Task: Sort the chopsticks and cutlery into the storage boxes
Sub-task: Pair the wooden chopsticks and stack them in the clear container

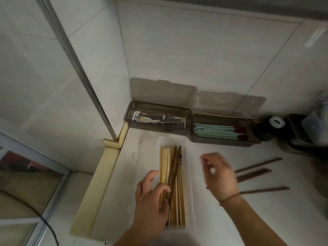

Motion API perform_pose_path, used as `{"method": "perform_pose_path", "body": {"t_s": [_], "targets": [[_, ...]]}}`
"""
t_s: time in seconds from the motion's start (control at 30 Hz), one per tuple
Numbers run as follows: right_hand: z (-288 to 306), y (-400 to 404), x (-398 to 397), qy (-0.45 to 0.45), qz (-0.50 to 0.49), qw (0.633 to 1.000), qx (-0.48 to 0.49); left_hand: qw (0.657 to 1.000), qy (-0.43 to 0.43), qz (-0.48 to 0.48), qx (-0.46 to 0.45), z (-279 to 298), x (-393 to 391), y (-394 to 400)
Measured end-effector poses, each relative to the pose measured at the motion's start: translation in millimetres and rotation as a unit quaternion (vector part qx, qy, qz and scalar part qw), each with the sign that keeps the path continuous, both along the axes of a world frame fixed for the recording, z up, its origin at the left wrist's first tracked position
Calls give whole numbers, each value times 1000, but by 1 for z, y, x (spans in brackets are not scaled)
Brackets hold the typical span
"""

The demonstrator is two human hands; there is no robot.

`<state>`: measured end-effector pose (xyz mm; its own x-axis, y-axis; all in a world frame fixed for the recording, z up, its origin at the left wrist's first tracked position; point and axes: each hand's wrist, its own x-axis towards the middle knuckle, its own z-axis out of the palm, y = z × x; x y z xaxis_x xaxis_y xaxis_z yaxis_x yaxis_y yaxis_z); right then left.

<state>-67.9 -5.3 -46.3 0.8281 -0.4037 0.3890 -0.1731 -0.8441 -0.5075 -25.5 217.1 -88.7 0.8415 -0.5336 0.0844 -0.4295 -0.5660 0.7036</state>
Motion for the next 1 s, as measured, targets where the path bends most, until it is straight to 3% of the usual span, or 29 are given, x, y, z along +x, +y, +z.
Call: {"method": "perform_pose_path", "body": {"t_s": [0.07, 0.13, 0.2, 0.37, 0.47, 0.57, 0.67, 0.77, 0.83, 0.9, 1.0], "targets": [[-22, -40, -47, 54, -108, 992, -37, 1000, 4, 2, 3, 0, -1, 0], [-48, -71, -91, 166, -178, 968, -53, 1000, 9, 0, -1, 0, 0, 1], [-67, -88, -124, 224, -183, 954, -85, 1000, 10, -1, -5, -1, 1, 1], [-74, -99, -158, 223, -116, 951, -177, 1000, 16, -1, -3, -1, 0, 1], [-54, -83, -146, 166, -89, 968, -168, 1000, 18, -3, -5, -2, 0, 1], [-11, -54, -106, 20, -92, 994, -48, 1000, 17, -4, 4, -3, 0, 0], [42, -19, -58, -133, -75, 984, 94, 1000, 17, -4, 17, -3, 0, 1], [64, 11, -14, -168, 2, 973, 155, 1000, 12, 1, -21, 0, -1, 1], [55, 30, 9, -92, 25, 979, 183, 998, 12, 19, -53, 2, -1, 1], [39, 47, 28, 40, 34, 986, 155, 997, 11, 31, -64, 1, -1, 0], [22, 67, 49, 246, 45, 956, 155, 999, -2, 24, -40, -3, -1, 0]]}}
